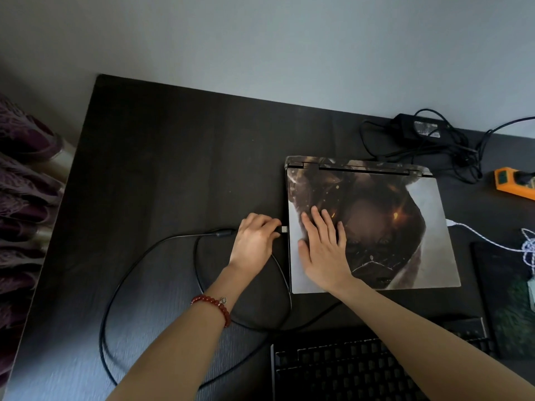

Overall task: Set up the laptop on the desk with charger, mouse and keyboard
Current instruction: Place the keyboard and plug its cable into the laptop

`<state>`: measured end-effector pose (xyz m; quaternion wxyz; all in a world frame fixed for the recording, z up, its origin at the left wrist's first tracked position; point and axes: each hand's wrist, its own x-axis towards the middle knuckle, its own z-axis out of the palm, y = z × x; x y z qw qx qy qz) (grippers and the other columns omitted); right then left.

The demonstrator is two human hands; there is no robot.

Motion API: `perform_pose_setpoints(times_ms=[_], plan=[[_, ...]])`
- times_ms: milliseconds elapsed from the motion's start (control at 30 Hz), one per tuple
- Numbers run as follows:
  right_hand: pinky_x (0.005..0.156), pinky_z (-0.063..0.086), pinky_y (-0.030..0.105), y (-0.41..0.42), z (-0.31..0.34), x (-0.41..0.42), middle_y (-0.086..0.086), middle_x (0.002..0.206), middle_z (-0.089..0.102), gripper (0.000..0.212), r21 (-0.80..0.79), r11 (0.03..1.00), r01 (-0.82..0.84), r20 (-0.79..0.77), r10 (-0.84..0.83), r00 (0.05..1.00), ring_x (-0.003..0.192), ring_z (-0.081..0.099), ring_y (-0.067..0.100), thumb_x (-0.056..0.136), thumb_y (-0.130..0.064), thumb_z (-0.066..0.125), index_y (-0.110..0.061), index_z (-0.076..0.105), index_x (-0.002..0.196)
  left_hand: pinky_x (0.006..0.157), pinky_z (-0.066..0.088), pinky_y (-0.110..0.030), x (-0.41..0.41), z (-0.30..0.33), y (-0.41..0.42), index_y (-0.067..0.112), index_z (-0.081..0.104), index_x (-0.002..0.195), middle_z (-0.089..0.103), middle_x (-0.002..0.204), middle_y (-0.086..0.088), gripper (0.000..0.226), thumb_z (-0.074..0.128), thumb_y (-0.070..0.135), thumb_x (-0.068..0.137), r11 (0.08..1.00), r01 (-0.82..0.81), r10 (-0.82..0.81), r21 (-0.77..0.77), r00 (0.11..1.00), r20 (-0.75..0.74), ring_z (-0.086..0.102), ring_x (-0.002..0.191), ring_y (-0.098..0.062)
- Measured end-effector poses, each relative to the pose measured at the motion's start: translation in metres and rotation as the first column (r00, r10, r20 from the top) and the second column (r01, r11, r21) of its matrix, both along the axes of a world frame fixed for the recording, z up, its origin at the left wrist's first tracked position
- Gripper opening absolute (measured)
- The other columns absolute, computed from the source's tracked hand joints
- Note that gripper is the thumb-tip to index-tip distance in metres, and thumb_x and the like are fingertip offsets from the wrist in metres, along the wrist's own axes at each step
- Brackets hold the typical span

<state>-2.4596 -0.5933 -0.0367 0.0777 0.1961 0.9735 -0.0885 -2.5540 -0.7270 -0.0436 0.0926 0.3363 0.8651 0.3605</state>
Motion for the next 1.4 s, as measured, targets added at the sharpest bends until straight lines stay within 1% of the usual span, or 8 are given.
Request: perform_pose_setpoints(times_ms=[200,400,633,833,900,1033,1233,1400], plan=[[0.113,0.007,0.05,0.0,0.0,0.001,0.01,0.153,0.026,0.061,0.008,1.0,0.009,-0.007,-0.009,1.0,0.142,0.018,0.026,0.087,-0.038,0.018,-0.014,0.032,0.141,0.07,0.054,-0.04,-0.001,0.002,0.0,0.002,0.07,0.09,0.069,0.082,-0.013,0.023,0.072,-0.005,0.069,0.999,0.039,-0.039,-0.003,0.999,-0.027,0.062,0.078,-0.033],[0.114,0.002,0.048,0.0,-0.002,0.001,0.007,0.154,0.021,0.062,0.008,1.0,0.007,0.009,-0.007,1.0,0.144,0.012,0.023,0.087,-0.039,0.015,-0.016,0.028,0.143,0.072,0.055,-0.041,0.003,-0.002,0.001,0.0,0.069,0.091,0.069,0.084,-0.014,0.022,0.071,-0.005,0.07,1.0,-0.007,0.008,0.013,1.0,-0.005,0.062,0.08,-0.033],[0.114,0.0,0.048,0.001,-0.001,0.001,0.006,0.155,0.018,0.063,0.005,1.0,0.006,0.018,-0.006,1.0,0.144,0.009,0.022,0.087,-0.04,0.013,-0.016,0.025,0.144,0.071,0.05,-0.04,0.0,-0.004,0.002,0.003,0.07,0.092,0.07,0.085,-0.011,0.023,0.071,-0.003,0.07,1.0,0.0,0.0,-0.001,1.0,-0.016,0.063,0.08,-0.032],[0.114,0.002,0.048,0.001,0.0,0.003,0.008,0.154,0.021,0.063,0.001,1.0,0.009,0.005,-0.009,1.0,0.144,0.012,0.023,0.087,-0.04,0.014,-0.015,0.028,0.143,0.085,0.044,-0.039,0.0,-0.004,0.005,0.007,0.065,0.105,0.066,0.1,-0.01,0.023,0.062,0.006,0.082,0.996,0.03,-0.03,-0.08,1.0,0.001,0.058,0.095,-0.029],[0.114,0.002,0.048,0.0,0.0,0.002,0.008,0.154,0.021,0.063,0.0,1.0,0.005,0.002,-0.005,1.0,0.144,0.012,0.023,0.086,-0.04,0.015,-0.015,0.028,0.143,0.085,0.045,-0.039,-0.001,-0.003,0.002,0.006,0.064,0.106,0.066,0.101,-0.012,0.022,0.061,0.008,0.084,0.995,-0.004,0.004,-0.099,1.0,-0.001,0.059,0.094,-0.029],[0.114,0.001,0.048,0.001,0.0,0.001,0.007,0.155,0.02,0.064,-0.007,1.0,0.01,-0.001,-0.01,1.0,0.144,0.011,0.023,0.086,-0.04,0.013,-0.016,0.027,0.144,0.078,0.049,-0.038,-0.003,-0.001,-0.005,0.006,0.063,0.105,0.068,0.099,-0.011,0.02,0.058,0.014,0.088,0.992,-0.098,0.103,-0.079,0.993,0.066,0.063,0.089,-0.028],[0.114,0.001,0.048,-0.001,0.0,0.001,0.008,0.154,0.022,0.063,-0.006,1.0,0.007,-0.006,-0.007,1.0,0.144,0.012,0.023,0.086,-0.039,0.015,-0.015,0.029,0.143,0.073,0.051,-0.038,-0.004,0.001,-0.001,0.012,0.064,0.109,0.067,0.1,-0.008,0.022,0.051,0.019,0.093,0.996,-0.019,0.027,-0.082,0.995,0.1,0.064,0.085,-0.029],[0.114,0.0,0.047,0.0,0.0,0.001,0.007,0.155,0.02,0.064,-0.006,1.0,0.012,-0.001,-0.012,1.0,0.144,0.01,0.023,0.086,-0.041,0.013,-0.016,0.027,0.143,0.082,0.05,-0.043,-0.006,0.001,-0.001,0.007,0.06,0.115,0.064,0.101,-0.015,0.026,0.048,0.014,0.094,1.0,0.01,-0.005,-0.02,0.975,0.224,0.061,0.091,-0.029]])
